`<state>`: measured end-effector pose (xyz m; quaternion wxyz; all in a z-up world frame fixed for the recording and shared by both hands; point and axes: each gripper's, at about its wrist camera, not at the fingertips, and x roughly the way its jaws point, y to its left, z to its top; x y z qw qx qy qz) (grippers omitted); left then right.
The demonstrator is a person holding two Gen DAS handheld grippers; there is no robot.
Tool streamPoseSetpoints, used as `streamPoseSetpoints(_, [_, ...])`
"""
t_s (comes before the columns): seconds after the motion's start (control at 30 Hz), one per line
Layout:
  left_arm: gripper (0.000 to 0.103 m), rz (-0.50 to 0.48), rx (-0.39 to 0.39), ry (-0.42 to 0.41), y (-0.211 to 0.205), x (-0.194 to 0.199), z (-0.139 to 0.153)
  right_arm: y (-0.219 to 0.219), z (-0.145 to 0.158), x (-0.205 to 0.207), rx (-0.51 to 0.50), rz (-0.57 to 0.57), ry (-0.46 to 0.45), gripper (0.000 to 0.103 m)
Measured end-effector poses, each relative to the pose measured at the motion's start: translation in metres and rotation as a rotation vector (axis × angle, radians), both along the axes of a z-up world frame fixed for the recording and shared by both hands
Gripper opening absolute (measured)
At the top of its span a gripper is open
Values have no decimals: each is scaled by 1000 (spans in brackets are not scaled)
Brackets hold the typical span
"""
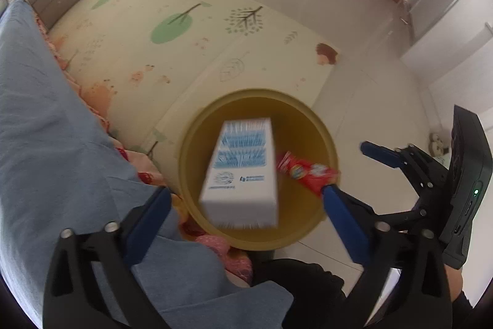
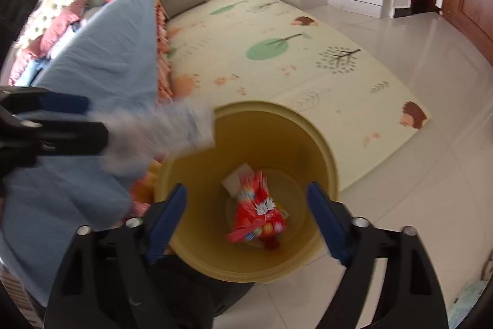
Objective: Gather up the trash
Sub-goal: 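Carry the milk box and snack wrapper over the yellow bin and release both, then swing both tools back toward the remaining items on the bed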
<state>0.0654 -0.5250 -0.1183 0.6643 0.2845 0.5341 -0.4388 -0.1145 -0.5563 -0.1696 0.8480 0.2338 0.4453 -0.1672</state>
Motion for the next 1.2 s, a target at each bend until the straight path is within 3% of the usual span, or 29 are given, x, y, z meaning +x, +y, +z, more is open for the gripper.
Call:
streamPoseSetpoints(0.3, [99,-36,17,0,-2,-3,-7,-5,-5,-14,59,-23,-23,79])
streamPoseSetpoints(0.67, [99,-6,-156,-67,17,-7,17,6,12,-14,9,-20,-73,79])
streamPoseSetpoints(0.93, [99,-29,-225,-176,24,-23,35,13,32,-22,-22,-35,-96,79])
streamPoseSetpoints(1.2, [99,-35,-285,-213,31,-26,45,23,47,-24,-67,-58,-110,79])
